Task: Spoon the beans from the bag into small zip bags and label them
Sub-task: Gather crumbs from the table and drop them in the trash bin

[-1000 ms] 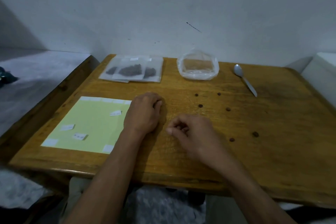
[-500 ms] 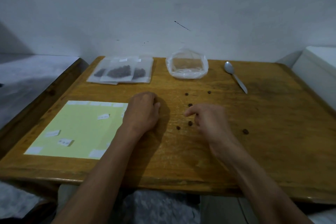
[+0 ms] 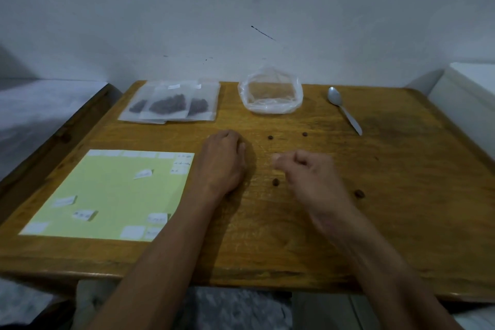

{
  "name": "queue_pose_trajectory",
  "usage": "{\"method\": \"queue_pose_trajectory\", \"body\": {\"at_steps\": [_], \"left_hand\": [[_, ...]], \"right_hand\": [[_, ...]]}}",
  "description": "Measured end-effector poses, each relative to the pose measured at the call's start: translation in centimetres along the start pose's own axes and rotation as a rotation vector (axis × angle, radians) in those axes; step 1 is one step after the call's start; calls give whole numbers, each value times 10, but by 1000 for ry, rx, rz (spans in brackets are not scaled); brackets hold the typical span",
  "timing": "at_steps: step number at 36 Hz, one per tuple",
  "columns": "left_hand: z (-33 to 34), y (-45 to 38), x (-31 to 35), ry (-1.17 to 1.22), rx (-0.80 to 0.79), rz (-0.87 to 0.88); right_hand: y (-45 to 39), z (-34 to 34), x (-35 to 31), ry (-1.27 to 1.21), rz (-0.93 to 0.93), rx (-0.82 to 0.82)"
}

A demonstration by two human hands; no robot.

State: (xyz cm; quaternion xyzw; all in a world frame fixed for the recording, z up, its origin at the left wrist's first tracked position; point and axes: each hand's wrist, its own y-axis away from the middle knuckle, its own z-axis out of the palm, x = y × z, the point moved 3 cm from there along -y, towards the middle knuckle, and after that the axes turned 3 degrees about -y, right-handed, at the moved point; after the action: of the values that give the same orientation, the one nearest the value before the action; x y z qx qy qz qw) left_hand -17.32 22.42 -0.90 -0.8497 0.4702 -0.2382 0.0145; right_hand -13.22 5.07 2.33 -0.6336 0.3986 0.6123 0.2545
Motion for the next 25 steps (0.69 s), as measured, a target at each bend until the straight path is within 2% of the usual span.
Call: {"method": "queue_pose_trajectory", "body": {"at_steps": [2,3,5,7,11,14,17,22,24,25], "left_hand": [[0,1,0,-10,6,19],[0,2,1,-9,10,29],[0,2,0,-5,11,35],[1,2,0,-5,11,39],[1,3,0,-6,14,39],[1,4,0,1,23,38],[1,4,-1,2,31,44],[0,4,-1,1,27,46],[0,3,-1,8,17,40],[1,3,-1,12,13,37]], "right_hand": [[0,-4,2,-416,223,-64],[0,-6,3,-528,295,-85],[-2,-8,4,-586,345,-94],[-4,-11,2,-405,272,-44],[-2,-12,-9,514,-164,74],[-3,-7,-9,807,-292,16],[-5,-3,-7,879,-248,-40],[-6,-4,-7,850,-218,-43],[-9,-5,-6,675,-163,-41],[-11,-6,-5,487,-95,-33]]}}
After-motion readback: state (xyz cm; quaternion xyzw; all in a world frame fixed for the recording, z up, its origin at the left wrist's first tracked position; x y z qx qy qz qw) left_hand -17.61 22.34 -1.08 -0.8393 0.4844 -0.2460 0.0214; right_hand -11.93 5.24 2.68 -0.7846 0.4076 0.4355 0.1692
